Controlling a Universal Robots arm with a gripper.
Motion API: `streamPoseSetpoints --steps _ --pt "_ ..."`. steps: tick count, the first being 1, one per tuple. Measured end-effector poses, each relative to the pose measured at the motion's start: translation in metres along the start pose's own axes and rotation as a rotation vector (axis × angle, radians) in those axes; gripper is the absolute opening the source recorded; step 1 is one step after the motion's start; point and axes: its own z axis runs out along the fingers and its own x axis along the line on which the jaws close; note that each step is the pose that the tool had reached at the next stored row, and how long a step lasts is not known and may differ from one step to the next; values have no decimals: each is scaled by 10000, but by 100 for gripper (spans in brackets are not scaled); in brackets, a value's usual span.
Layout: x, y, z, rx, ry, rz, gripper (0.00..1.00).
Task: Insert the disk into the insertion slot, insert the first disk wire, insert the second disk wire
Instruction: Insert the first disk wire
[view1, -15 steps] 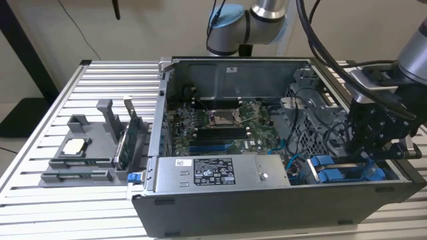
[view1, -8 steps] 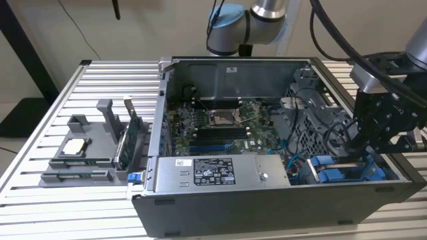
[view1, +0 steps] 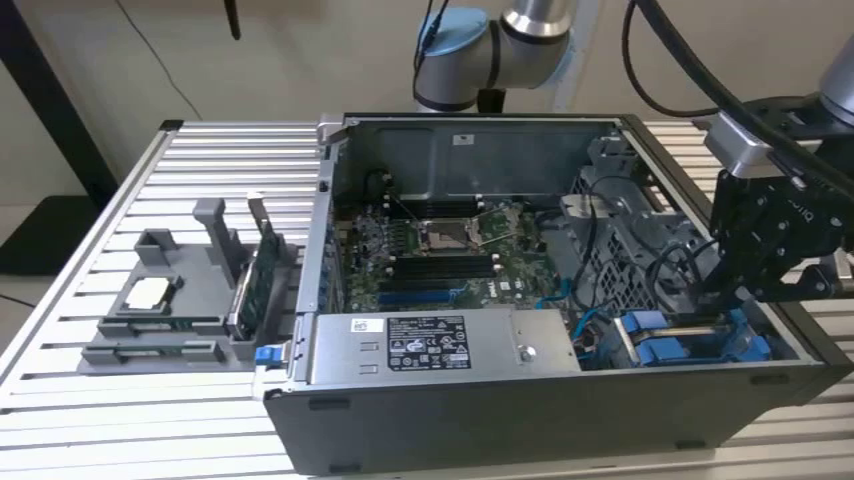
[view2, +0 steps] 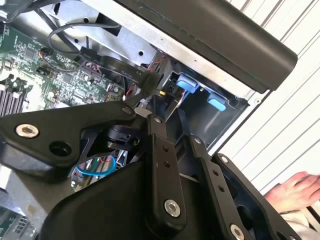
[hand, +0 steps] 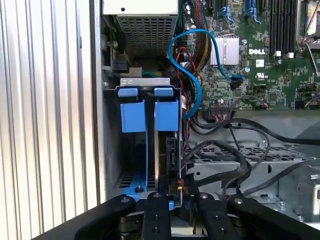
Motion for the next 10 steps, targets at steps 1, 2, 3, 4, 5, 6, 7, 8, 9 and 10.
streamPoseSetpoints --steps 1,2,3,4,5,6,7,8,9,10 --pt "0 0 -9 0 0 0 27" --pt "0 0 -20 0 -1 0 27" --pt "-1 0 -35 0 -1 0 27" --pt "-2 0 -51 -1 -2 0 27" --pt "-2 0 -70 0 -3 0 27" --pt "-3 0 -90 0 -2 0 27" --pt "-4 0 -112 0 -2 0 27" --pt "-4 0 -133 0 -2 0 27" --pt "-5 0 -155 0 -2 0 27" --pt "-6 0 -178 0 -2 0 27"
